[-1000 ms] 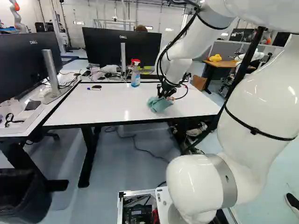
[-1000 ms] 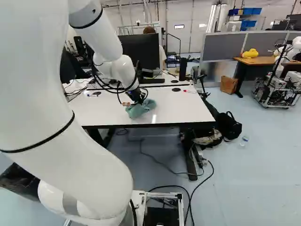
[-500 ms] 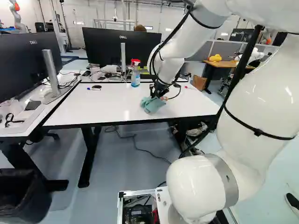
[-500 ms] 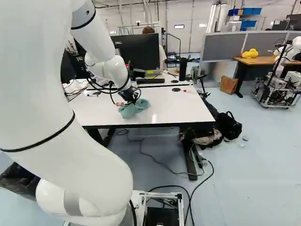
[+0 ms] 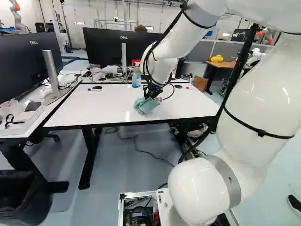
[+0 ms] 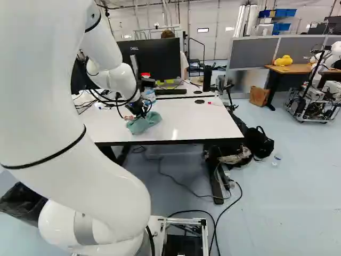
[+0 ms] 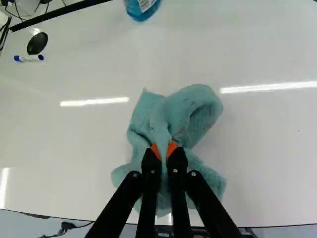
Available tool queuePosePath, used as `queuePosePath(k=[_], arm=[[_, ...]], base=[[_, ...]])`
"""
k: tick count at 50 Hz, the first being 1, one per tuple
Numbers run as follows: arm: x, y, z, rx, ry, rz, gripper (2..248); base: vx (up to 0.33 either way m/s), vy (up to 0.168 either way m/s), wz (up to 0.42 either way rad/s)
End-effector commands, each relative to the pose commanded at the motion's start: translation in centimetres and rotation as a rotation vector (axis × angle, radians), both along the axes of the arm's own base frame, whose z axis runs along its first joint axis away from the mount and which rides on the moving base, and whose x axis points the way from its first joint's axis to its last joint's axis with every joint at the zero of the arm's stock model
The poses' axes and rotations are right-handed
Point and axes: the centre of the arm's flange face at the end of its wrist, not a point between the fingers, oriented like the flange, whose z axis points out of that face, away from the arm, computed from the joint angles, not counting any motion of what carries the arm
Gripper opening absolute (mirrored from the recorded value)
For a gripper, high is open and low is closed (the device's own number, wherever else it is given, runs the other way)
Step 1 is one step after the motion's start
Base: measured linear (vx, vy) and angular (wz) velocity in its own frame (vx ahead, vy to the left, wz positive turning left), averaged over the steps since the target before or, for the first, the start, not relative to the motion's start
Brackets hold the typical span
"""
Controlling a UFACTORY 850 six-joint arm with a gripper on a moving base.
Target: Clean the table with the green towel
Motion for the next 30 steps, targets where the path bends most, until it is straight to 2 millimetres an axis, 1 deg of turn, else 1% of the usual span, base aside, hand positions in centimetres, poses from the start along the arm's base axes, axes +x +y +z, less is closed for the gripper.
queuePosePath(k=[4, 30], arm=[[0.01, 0.26, 0.00, 0.000, 0.000, 0.005, 30], [0.02, 0.20, 0.07, 0.000, -0.002, 0.004, 30]], base=[[0.000, 0.000, 0.000], [0.000, 0.000, 0.000]])
